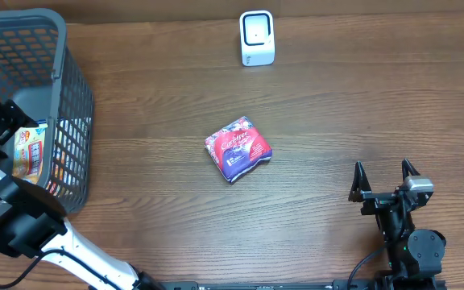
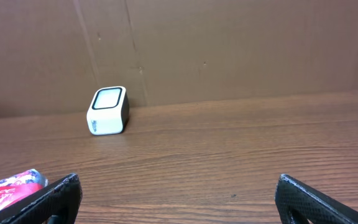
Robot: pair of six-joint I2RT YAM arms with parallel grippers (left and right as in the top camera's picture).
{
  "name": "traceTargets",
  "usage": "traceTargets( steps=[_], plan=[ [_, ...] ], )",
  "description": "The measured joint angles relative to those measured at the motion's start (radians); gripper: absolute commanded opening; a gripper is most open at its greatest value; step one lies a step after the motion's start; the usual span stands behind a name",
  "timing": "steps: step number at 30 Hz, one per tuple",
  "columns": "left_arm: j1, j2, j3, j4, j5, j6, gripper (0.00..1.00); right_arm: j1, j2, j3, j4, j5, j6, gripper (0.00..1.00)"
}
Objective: Scan the item barcode
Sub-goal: 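Reach the left gripper back into the basket toward the orange pack, then grasp the small orange Kleenex tissue pack with the left gripper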
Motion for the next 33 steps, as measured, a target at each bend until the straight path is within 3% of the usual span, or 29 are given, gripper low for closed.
traceTargets(
  steps=[8,21,27,33],
  plan=[
    [-0.028,0.015,-0.119,0.043,-0.016,0.022,0.93,0.000,0.000,0.000,0.001,0.000,0.000,1.00],
    [-0.040,0.020,-0.305,0.168,-0.060,0.054,0.92,0.000,0.000,0.000,0.002,0.000,0.000,1.00],
    [-0.040,0.021,-0.321,0.196,-0.091,0.073,0.85,0.000,0.000,0.000,0.000,0.000,0.000,1.00],
    [-0.040,0.021,-0.379,0.220,-0.105,0.077,0.63,0.000,0.000,0.000,0.001,0.000,0.000,1.00]
  ],
)
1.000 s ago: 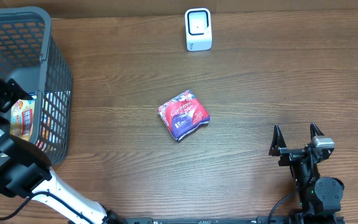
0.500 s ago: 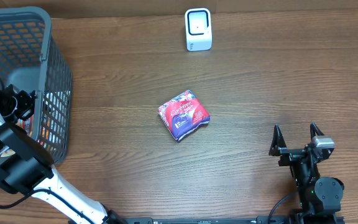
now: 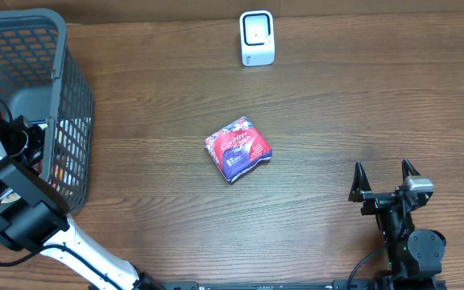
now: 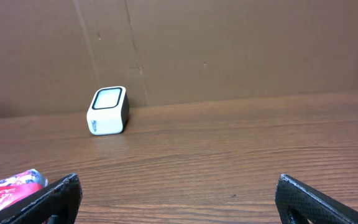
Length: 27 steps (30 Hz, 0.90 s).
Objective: Scan the item barcode
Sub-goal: 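Grasp the small orange Kleenex tissue pack with the left gripper, then carry the orange pack out and drop it beside the Carefree pack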
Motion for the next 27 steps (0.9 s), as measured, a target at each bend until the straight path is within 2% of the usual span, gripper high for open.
traceTargets(
  steps=[3,4,5,6,10,14,20,27],
  plan=[
    [0.000,0.000,-0.033,0.013,-0.010,0.002,0.45,0.000,0.000,0.000,0.000,0.000,0.000,1.00],
    [0.001,0.000,-0.037,0.014,-0.011,0.004,0.34,0.000,0.000,0.000,-0.001,0.000,-0.001,1.00],
    [0.001,0.000,-0.039,0.013,-0.014,0.003,0.13,0.000,0.000,0.000,-0.001,0.000,-0.001,1.00],
    [0.001,0.000,-0.039,0.013,-0.015,0.004,0.05,0.000,0.000,0.000,0.000,0.000,0.000,1.00],
    [0.001,0.000,-0.034,0.002,-0.018,0.002,0.04,0.000,0.000,0.000,0.000,0.000,-0.001,1.00],
    [0.001,0.010,0.050,-0.066,-0.019,-0.012,0.04,0.000,0.000,0.000,0.000,0.000,0.000,1.00],
    [0.001,0.026,0.399,-0.200,0.034,-0.053,0.04,0.000,0.000,0.000,0.000,0.000,0.000,1.00],
    [-0.002,0.005,0.868,-0.263,0.298,-0.096,0.04,0.000,0.000,0.000,0.000,0.000,0.000,1.00]
  ],
)
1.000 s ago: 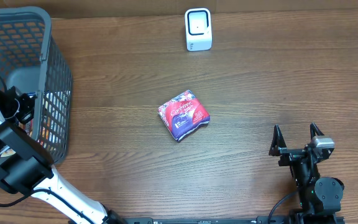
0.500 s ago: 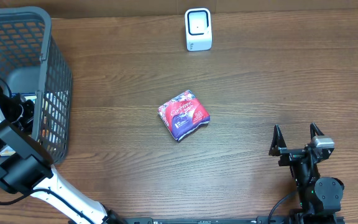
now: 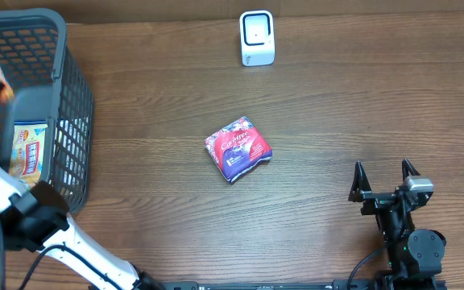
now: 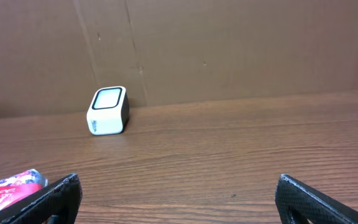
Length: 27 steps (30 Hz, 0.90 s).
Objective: Scan the item barcode
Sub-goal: 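Carry the orange pack out and drop it beside the Carefree pack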
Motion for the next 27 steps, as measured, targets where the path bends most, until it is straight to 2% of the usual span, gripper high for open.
traceTargets(
  steps=[5,8,16,22,27],
  plan=[
    [-0.067,-0.064,0.159,-0.002,0.106,-0.069,0.04,0.000,0.000,0.000,-0.001,0.000,-0.001,1.00],
    [-0.190,-0.122,0.183,-0.002,0.134,-0.089,0.04,0.000,0.000,0.000,0.000,0.000,0.000,1.00],
    [-0.729,-0.148,0.160,-0.002,0.144,-0.100,0.04,0.000,0.000,0.000,0.000,0.000,0.000,1.00],
    [-1.064,-0.016,0.090,0.013,0.023,-0.147,0.04,0.000,0.000,0.000,0.000,0.000,0.000,1.00],
    [-1.236,0.200,0.040,0.081,-0.034,-0.187,0.04,0.000,0.000,0.000,0.000,0.000,0.000,1.00]
  ],
)
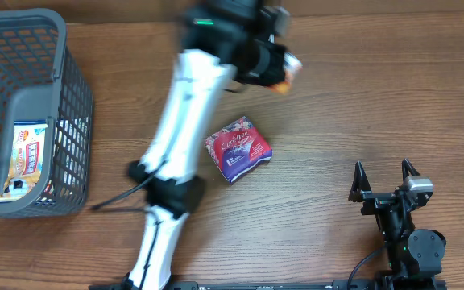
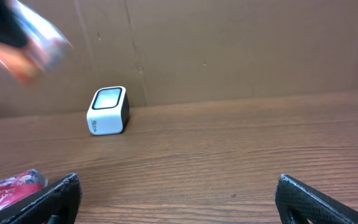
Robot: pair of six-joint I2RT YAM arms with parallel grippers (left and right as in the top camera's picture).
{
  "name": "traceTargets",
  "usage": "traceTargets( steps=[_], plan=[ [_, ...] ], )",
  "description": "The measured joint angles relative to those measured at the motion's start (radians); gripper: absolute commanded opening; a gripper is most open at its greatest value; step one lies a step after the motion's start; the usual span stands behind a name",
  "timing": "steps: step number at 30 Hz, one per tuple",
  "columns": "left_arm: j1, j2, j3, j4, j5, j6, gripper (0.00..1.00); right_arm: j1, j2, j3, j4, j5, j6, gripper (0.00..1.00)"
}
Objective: Scan the item barcode
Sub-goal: 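Carry the orange pack out and drop it beside the Carefree pack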
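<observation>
My left arm reaches across the table to its far middle. Its gripper is shut on a small orange and white packet. The right wrist view shows that packet blurred, in the air up and left of the white scanner. Overhead, the arm hides the scanner. A red and purple packet lies flat at the table's middle, and its edge shows in the right wrist view. My right gripper rests open at the near right with nothing between its fingers.
A grey wire basket stands at the far left with a yellow and orange packet lying inside. A brown cardboard wall backs the table behind the scanner.
My left arm was over the basket at the far left holding something orange. Now it is at the far middle by the scanner with the packet. The right arm has not moved.
My left gripper was down inside the basket at the first two moments. Then it was raised above the basket with an orange packet in it. Now it holds that packet by the scanner. The red and purple packet and my right arm stayed where they were.
</observation>
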Motion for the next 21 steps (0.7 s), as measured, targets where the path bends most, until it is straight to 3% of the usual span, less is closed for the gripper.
traceTargets(
  steps=[2,5,6,10,13,21],
  plan=[
    [-0.042,0.087,-0.009,0.017,-0.010,-0.027,0.04,0.000,0.000,0.000,0.000,0.000,0.000,1.00],
    [-0.070,0.182,-0.020,0.018,-0.018,-0.065,0.26,0.000,0.000,0.000,-0.001,0.000,0.000,1.00],
    [-0.072,0.206,-0.021,0.014,-0.018,-0.076,0.29,0.000,0.000,0.000,0.000,0.000,0.000,1.00],
    [-0.064,0.242,-0.024,-0.034,-0.018,-0.092,0.29,0.000,0.000,0.000,0.000,0.000,0.000,1.00],
    [-0.060,0.242,-0.023,-0.053,-0.018,-0.095,0.40,0.000,0.000,0.000,0.000,0.000,0.000,1.00],
    [-0.051,0.241,-0.023,-0.086,-0.006,-0.099,0.43,0.000,0.000,0.000,-0.001,0.000,0.000,1.00]
  ],
)
